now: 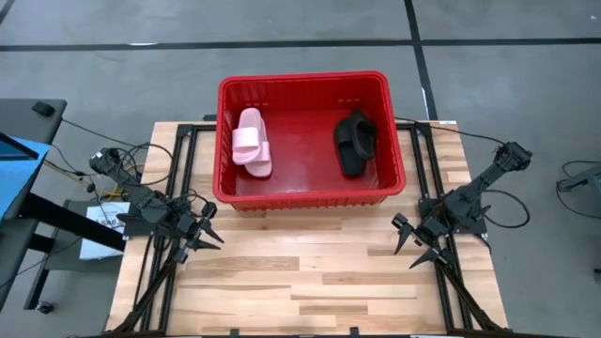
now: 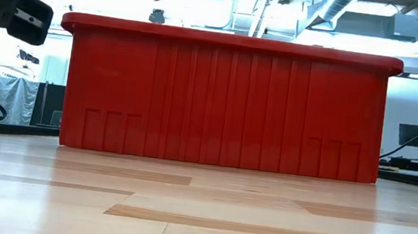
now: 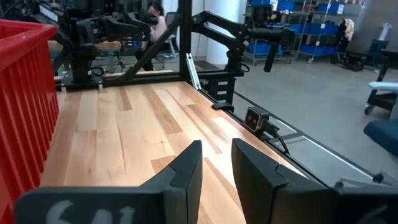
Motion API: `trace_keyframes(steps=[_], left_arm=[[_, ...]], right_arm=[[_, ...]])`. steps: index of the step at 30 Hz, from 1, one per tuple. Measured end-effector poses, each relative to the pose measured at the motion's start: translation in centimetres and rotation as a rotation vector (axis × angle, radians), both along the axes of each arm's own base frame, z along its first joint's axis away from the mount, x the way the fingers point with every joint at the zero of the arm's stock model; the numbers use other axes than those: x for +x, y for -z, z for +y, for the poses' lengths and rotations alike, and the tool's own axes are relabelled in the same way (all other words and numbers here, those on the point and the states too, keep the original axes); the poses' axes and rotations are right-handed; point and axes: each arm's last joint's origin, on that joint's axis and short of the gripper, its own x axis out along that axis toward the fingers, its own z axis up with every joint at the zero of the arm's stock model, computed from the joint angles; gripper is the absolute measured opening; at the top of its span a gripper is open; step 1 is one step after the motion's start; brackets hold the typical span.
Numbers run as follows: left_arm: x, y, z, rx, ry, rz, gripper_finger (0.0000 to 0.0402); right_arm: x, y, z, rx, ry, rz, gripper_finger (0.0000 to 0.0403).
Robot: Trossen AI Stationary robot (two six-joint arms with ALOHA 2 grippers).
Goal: Pick and place slides into bin
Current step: Return to Home Position
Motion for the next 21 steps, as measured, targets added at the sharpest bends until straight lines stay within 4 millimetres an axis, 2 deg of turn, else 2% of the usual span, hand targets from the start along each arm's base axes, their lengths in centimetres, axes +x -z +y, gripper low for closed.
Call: trace_keyframes(steps=[21], left_arm=[[0.00, 0.02, 0.00, 0.009, 0.000, -0.001, 0.0077]], right_arm=[[0.00, 0.02, 0.00, -0.001, 0.000, 0.001, 0.0226]])
